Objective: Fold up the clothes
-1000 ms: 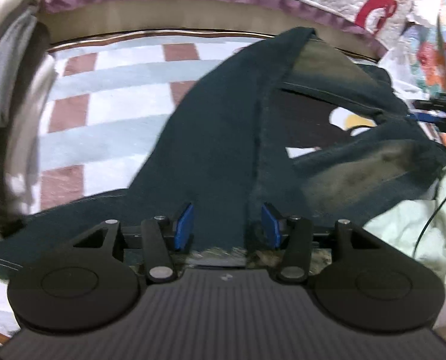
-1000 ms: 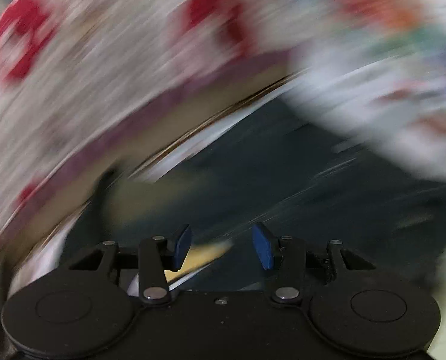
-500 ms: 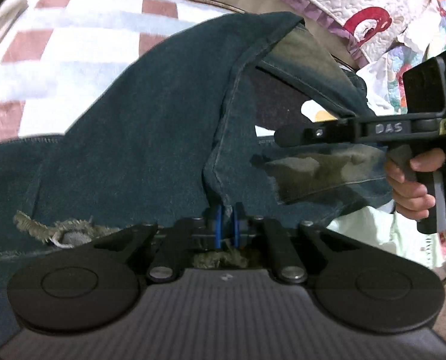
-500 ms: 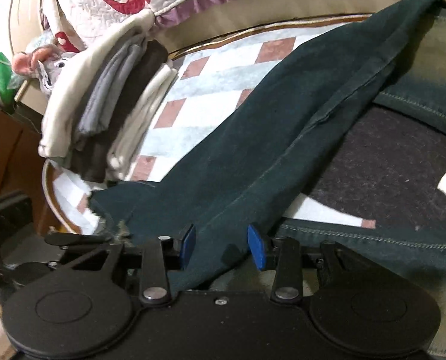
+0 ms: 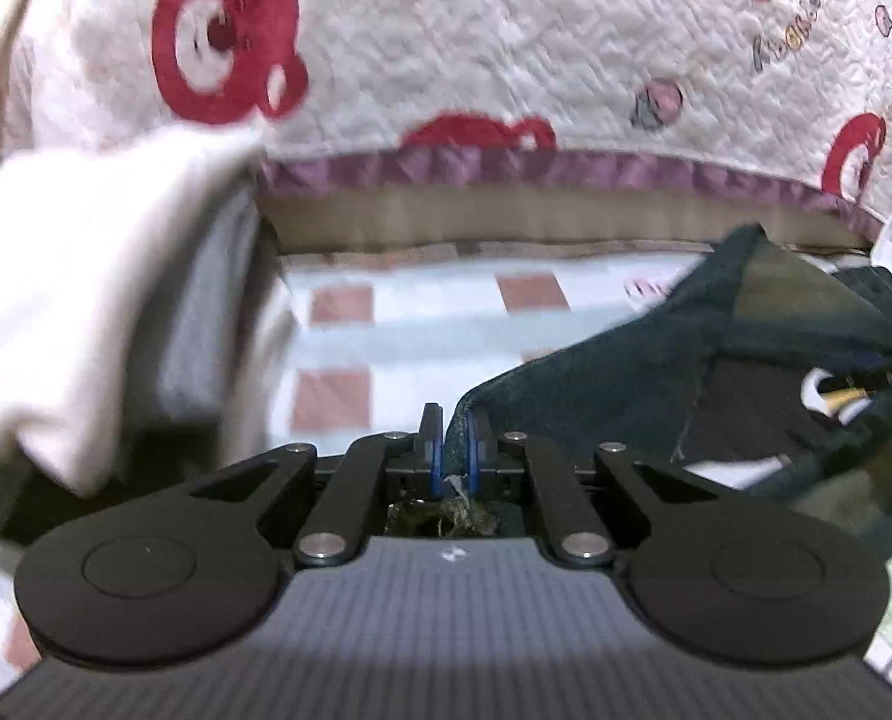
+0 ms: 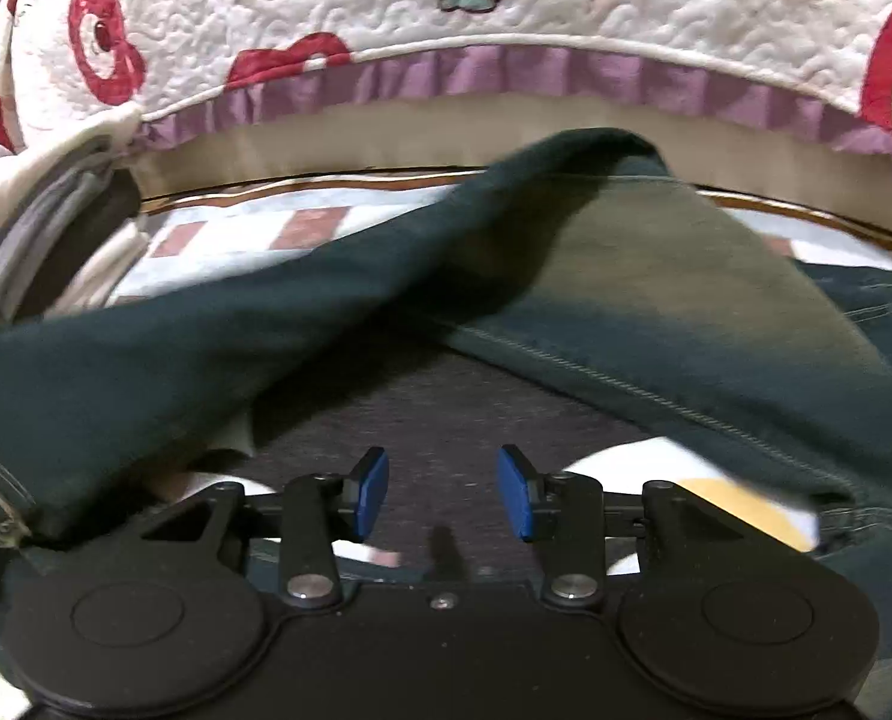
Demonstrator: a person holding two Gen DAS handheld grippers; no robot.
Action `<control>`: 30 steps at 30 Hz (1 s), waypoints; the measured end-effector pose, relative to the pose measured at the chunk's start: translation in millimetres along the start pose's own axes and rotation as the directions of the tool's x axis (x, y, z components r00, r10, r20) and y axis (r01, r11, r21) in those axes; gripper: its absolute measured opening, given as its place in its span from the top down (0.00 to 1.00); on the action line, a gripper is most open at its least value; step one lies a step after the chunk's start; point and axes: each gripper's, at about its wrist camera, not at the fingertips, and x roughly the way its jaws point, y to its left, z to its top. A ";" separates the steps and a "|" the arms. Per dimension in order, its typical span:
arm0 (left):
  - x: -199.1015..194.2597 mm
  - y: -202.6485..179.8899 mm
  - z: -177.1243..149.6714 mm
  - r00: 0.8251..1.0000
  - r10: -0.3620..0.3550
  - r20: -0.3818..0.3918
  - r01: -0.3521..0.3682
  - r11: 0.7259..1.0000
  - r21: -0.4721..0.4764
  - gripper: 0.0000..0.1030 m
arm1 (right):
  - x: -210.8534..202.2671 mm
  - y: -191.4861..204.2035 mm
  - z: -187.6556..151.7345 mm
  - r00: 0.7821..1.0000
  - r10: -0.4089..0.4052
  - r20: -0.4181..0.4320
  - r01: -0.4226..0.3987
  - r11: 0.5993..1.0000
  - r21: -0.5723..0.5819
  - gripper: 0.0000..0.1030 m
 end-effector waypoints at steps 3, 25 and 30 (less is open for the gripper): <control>-7.7 4.6 19.3 0.998 0.023 0.061 -0.024 1.000 0.014 0.93 | 3.8 -7.1 1.7 0.998 -0.067 0.004 0.067 0.995 -0.069 0.53; 31.5 30.1 153.2 0.970 0.204 0.135 -0.224 0.963 0.153 0.93 | 88.4 -47.4 64.9 0.998 0.022 0.057 -0.005 0.959 -0.283 0.95; 80.0 54.2 187.9 0.935 0.346 0.082 -0.355 0.903 0.240 0.93 | 26.2 -36.6 63.5 0.975 0.198 0.096 -0.168 0.952 -0.256 0.95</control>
